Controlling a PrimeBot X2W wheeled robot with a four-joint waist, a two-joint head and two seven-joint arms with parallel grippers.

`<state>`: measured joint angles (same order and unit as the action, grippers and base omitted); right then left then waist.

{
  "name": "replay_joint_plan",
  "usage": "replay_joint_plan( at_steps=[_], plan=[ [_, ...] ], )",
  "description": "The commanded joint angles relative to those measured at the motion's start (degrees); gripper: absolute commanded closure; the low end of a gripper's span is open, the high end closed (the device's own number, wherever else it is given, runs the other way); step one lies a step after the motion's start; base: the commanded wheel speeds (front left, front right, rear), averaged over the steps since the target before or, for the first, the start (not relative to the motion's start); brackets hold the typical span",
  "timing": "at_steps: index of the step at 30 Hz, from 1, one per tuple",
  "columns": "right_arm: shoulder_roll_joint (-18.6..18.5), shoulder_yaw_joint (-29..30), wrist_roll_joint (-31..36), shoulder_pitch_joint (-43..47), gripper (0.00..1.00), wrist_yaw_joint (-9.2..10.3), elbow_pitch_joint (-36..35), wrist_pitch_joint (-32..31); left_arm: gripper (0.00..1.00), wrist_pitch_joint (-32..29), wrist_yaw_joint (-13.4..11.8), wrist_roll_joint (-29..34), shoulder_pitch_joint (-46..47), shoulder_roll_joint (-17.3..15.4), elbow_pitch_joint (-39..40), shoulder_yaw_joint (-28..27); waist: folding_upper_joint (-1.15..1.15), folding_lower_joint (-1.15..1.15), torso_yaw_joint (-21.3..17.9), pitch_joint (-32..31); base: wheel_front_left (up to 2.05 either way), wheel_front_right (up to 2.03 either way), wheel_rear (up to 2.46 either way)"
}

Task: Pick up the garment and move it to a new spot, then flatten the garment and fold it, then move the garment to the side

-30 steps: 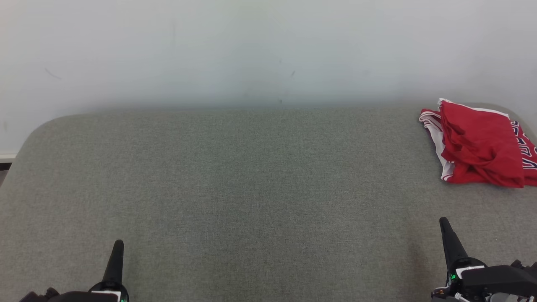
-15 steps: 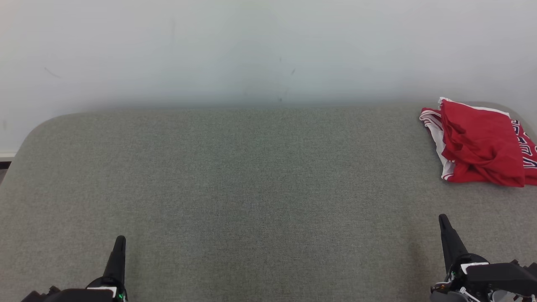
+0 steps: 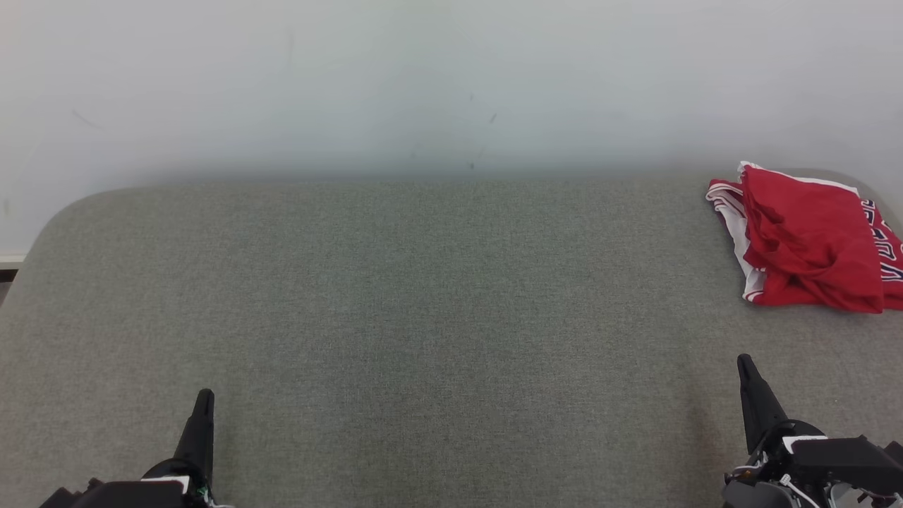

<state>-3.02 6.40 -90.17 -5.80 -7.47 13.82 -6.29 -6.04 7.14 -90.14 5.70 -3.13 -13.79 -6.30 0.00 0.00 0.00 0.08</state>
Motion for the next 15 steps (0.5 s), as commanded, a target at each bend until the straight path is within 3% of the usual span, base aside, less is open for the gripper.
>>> replay_joint_plan(
  at_steps=[1, 15],
  plan=[
    [0.2, 0.2, -1.3, -0.5, 1.00, -0.04, 0.1, -0.3, 1.00, -0.5, 0.5, -1.5, 0.6, 0.3, -0.3, -0.3, 0.00, 0.00, 0.0, 0.0, 0.00, 0.00, 0.00],
    [0.2, 0.3, -2.2, -0.7, 1.00, -0.04, 0.3, -0.4, 1.00, -0.6, 0.4, -2.4, 0.8, 0.4, -0.4, -0.4, 0.00, 0.00, 0.0, 0.1, 0.00, 0.00, 0.00]
  ],
)
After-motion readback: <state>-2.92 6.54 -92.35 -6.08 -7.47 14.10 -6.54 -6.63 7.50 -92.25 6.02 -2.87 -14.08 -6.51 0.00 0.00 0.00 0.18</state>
